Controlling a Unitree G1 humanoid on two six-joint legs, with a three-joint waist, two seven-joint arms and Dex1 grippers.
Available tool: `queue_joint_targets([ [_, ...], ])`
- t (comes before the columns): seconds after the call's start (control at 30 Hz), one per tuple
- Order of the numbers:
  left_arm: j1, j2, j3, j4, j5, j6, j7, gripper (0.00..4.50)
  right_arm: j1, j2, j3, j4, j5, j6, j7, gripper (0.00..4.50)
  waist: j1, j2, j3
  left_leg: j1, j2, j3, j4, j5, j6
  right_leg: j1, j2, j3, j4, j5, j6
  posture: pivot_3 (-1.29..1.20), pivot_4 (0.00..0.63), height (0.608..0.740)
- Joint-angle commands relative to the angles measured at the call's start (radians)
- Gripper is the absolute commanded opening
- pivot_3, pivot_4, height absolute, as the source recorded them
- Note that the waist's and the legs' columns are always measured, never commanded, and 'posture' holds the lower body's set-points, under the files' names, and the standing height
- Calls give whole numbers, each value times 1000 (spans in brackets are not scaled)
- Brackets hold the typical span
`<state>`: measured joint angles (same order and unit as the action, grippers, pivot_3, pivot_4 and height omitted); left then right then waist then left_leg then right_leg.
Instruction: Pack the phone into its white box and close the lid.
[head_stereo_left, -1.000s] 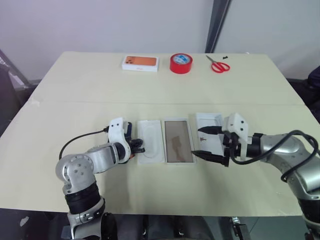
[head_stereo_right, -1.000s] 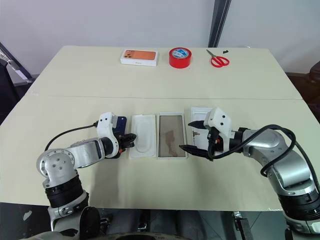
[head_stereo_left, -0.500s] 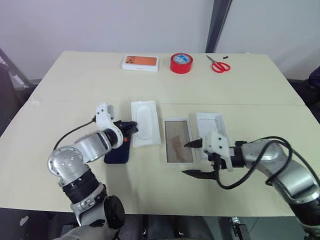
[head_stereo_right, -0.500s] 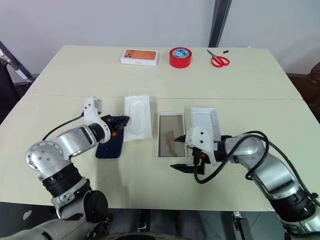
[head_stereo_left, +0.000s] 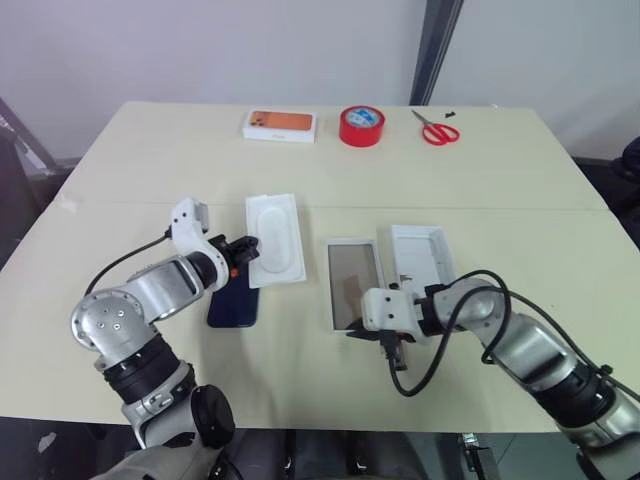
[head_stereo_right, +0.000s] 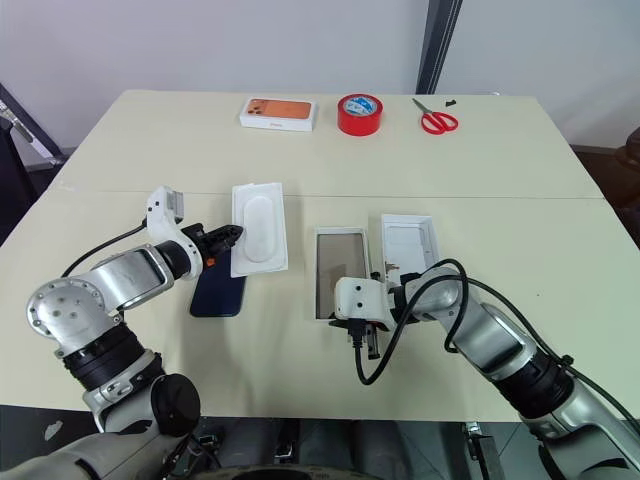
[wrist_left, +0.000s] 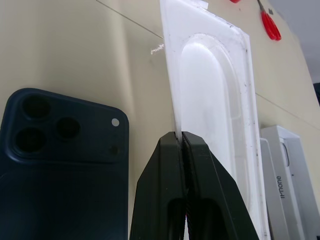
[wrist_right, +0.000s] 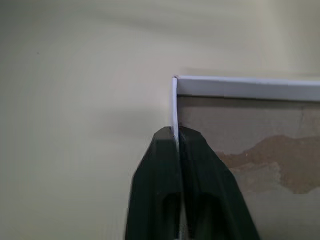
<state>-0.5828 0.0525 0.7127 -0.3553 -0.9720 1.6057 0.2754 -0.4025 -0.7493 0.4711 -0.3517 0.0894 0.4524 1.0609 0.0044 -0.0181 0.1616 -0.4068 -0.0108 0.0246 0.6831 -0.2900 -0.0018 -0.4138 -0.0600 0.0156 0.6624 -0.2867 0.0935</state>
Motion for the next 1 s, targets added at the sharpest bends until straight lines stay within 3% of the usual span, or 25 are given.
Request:
queue_joint_targets([
  [0.03,-25,14,30,-18,-41,9,-1,0,-55,54,9,-25,-11,27,-10,54,-1,0,0,0,0,0,0,0,0,0,0,0,0,0,0,0,150,725],
  [0.43,-35,55,5,19,-79,9,8,0,-175,249,93,96,-128,129,-111,54,0,-1,0,-1,0,-1,0,0,-1,-1,0,0,0,0,0,0,150,725],
  [0.53,-28,43,-2,16,-78,9,17,0,-172,291,54,70,-85,181,-123,894,0,-1,0,-1,0,-1,0,0,-1,-1,0,-1,0,0,0,0,150,725],
  [0.7,-19,43,-45,18,-83,9,24,0,-132,236,-52,-30,3,176,-79,3414,0,-1,0,-1,0,-1,0,0,-1,-2,0,-1,1,0,0,0,150,725],
  [0.9,-13,60,-159,42,-64,9,22,0,-73,86,-185,-109,115,180,7,3414,3,-1,1,-1,-2,-1,0,0,0,-1,-1,0,0,0,0,0,150,725],
  [1.0,-40,23,-195,78,-29,9,36,0,-53,45,-221,-104,122,167,-1,3414,0,-1,1,-1,-1,-1,-1,-1,1,-1,-1,0,0,0,0,0,150,725],
])
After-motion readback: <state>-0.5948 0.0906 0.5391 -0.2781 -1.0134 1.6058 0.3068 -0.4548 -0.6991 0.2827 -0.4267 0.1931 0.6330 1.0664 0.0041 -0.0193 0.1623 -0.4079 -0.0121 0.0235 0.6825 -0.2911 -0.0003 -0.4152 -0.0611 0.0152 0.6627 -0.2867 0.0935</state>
